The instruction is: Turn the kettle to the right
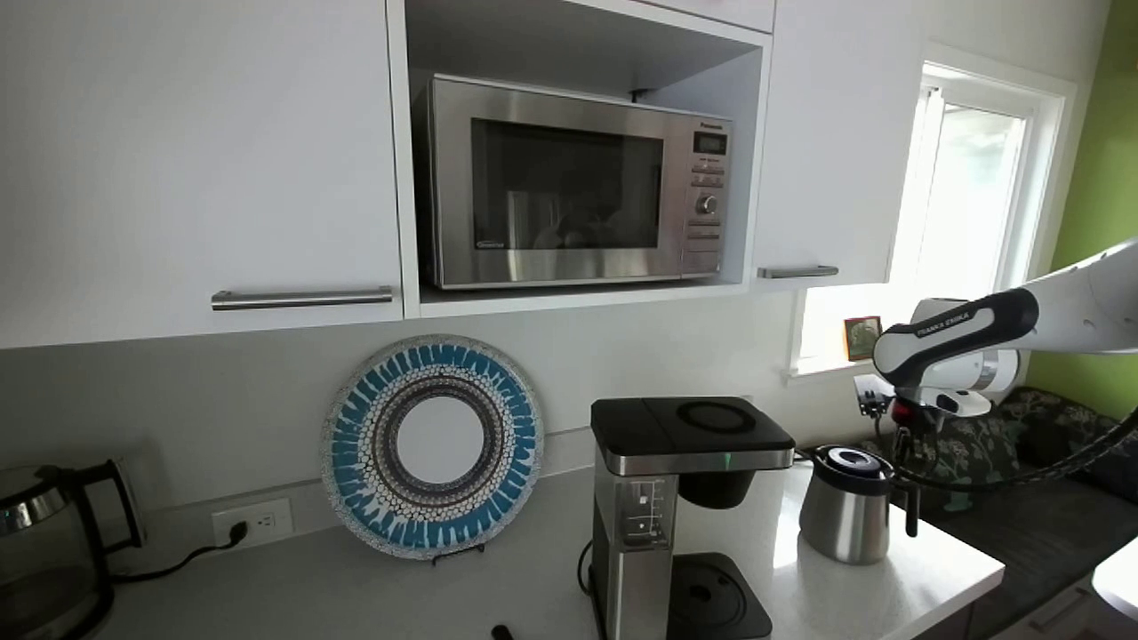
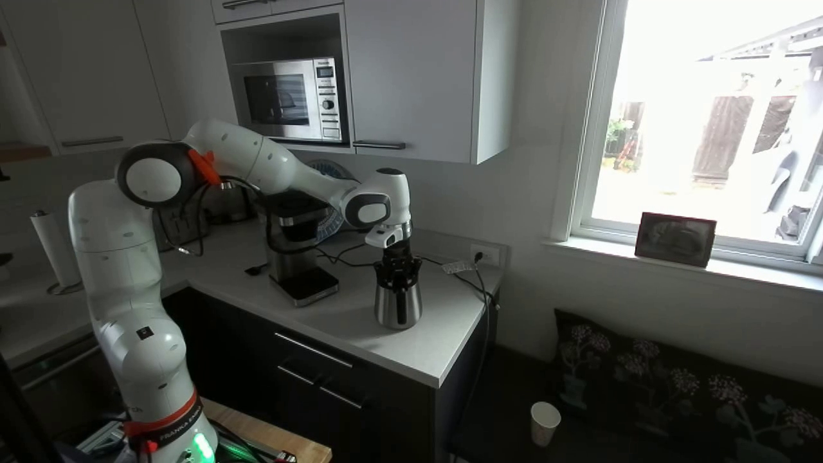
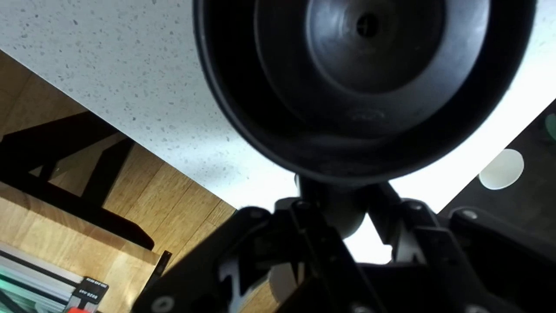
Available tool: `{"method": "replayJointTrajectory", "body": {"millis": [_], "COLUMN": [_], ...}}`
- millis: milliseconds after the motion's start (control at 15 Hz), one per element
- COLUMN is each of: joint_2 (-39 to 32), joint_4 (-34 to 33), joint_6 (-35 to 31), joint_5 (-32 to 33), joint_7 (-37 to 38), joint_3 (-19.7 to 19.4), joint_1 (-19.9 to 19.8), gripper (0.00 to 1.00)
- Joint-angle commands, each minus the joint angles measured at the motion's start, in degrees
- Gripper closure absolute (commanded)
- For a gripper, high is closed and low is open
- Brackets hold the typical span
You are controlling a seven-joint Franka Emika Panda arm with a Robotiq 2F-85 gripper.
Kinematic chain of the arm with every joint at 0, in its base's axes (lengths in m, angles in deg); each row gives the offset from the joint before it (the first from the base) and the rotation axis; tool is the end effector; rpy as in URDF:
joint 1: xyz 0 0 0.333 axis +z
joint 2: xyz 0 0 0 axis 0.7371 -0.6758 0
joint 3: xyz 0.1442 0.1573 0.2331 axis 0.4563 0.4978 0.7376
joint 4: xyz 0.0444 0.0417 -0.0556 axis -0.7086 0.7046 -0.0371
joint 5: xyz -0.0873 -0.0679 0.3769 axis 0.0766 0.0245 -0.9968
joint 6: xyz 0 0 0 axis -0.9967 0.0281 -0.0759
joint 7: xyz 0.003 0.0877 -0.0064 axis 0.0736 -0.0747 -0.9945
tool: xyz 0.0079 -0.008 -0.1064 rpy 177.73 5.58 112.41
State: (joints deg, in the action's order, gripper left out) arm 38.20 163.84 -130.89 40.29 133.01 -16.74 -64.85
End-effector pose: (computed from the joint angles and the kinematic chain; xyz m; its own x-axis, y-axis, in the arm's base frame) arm 0.4566 -0.3417 0.4124 -0.8418 -0.5383 -0.0389 -0.5359 0.8423 -0.0581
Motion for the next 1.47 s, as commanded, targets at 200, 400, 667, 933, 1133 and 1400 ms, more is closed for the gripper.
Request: {"method": "replayJointTrajectory", "body": {"millis": [200, 400, 667, 933, 1133, 1400], "joint_2": [1.73, 1.90, 2.23, 2.08, 1.69, 1.92], "joint_4": [1.54, 1.35, 0.78, 1.35, 1.36, 1.48], "joint_6": [1.62, 4.29, 7.38, 6.39, 5.36, 4.04], "joint_5": [7.75, 6.62, 5.72, 7.51, 7.96, 6.96], "joint_7": [20.85, 25.13, 30.01, 40.22, 47.07, 46.46], "joint_3": [0.46, 1.03, 1.74, 2.51, 2.90, 3.22], "joint_1": [1.24, 1.35, 1.62, 2.25, 2.57, 2.38], "gripper": [0.91, 0.91, 0.91, 0.91, 0.91, 0.35]}}
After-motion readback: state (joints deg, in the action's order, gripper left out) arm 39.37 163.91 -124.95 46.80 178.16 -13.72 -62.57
